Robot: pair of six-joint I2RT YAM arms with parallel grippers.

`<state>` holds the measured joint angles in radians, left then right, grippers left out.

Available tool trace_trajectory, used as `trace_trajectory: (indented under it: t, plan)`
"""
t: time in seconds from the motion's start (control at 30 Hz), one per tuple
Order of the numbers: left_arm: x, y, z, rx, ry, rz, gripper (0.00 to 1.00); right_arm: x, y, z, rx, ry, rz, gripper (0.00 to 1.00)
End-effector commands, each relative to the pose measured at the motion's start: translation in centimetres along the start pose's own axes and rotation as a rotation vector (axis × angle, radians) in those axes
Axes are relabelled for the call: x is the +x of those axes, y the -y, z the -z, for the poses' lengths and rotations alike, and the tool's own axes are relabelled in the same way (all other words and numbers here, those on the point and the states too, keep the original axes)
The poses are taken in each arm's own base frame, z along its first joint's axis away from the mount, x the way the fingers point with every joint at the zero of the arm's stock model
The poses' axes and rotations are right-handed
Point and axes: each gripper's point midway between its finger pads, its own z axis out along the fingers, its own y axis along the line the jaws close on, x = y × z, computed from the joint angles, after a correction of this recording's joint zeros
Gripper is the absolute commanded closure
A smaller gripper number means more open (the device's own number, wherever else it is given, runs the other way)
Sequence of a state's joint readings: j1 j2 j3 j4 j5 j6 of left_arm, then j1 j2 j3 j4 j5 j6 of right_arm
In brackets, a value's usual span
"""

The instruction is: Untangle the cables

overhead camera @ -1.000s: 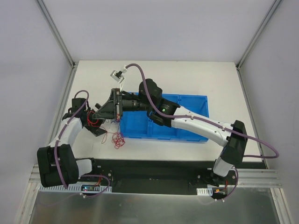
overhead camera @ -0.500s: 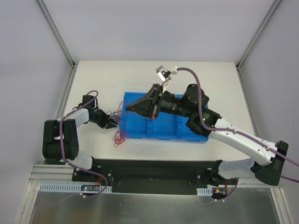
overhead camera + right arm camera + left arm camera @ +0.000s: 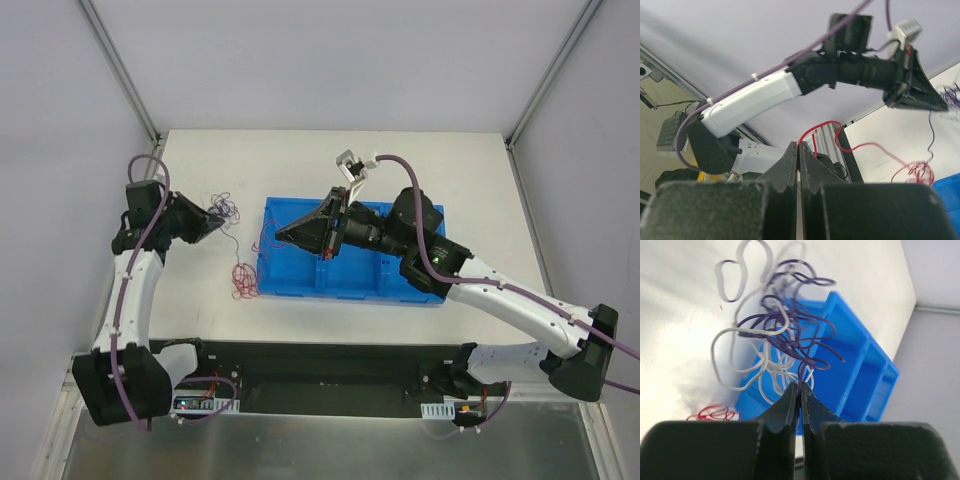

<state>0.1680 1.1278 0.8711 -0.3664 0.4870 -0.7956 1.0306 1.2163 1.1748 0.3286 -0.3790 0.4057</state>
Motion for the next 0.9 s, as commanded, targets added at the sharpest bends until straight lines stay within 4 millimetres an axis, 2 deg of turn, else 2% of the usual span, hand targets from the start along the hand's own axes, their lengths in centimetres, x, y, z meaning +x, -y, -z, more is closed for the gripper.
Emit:
trace_trajectory:
  t: [0.0,0.1,0.17,0.27,0.33,0.47,0.63,0.7,0.77,0.87]
  plan:
    - [-3.3,-0.5,4.5,-0.127,0.188,-0.111,1.0,-2.3,-2.4,-0.1,-0.086,0.055,0.043,0.99]
    - [-6.0,-1.7,6.9,-0.235,0.308,-0.13,1.0,-2.0,-2.7,-1.2,-0.123,0.031,0.013,0.99]
    - [-7.2,-2.3,7.4,-0.269,0.346,-0.118,1.0,-2.0,-2.6,-1.7,-0.131,0.024,0.008,0.99]
    - [-7.3,-3.2,6.0,-0.291,0.291,-0.083,1.0,-2.1,-1.9,-1.4,-0.087,0.041,0.021,0.99]
    - [-7.2,-5.4,3.8,-0.352,0.226,-0.029,1.0,-1.8,-0.7,-0.6,-0.01,0.039,0.035,0.99]
    - [-7.2,-9.0,0.9,-0.472,0.14,0.029,1.0,-0.4,1.9,3.1,0.173,0.011,0.088,0.99]
    - [-7.4,-12.0,-0.8,-0.55,0.079,0.083,1.0,1.5,2.7,9.4,0.305,-0.018,0.116,0.99]
    - [-7.5,-13.3,-1.2,-0.59,0.068,0.096,1.0,1.8,2.4,11.8,0.335,-0.013,0.116,0.99]
    - [-7.6,-14.7,-1.5,-0.628,0.059,0.132,1.0,2.3,2.2,12.9,0.336,-0.015,0.111,0.99]
    - [-7.4,-16.0,-1.6,-0.663,0.039,0.169,1.0,2.9,1.7,13.4,0.304,-0.017,0.103,0.99]
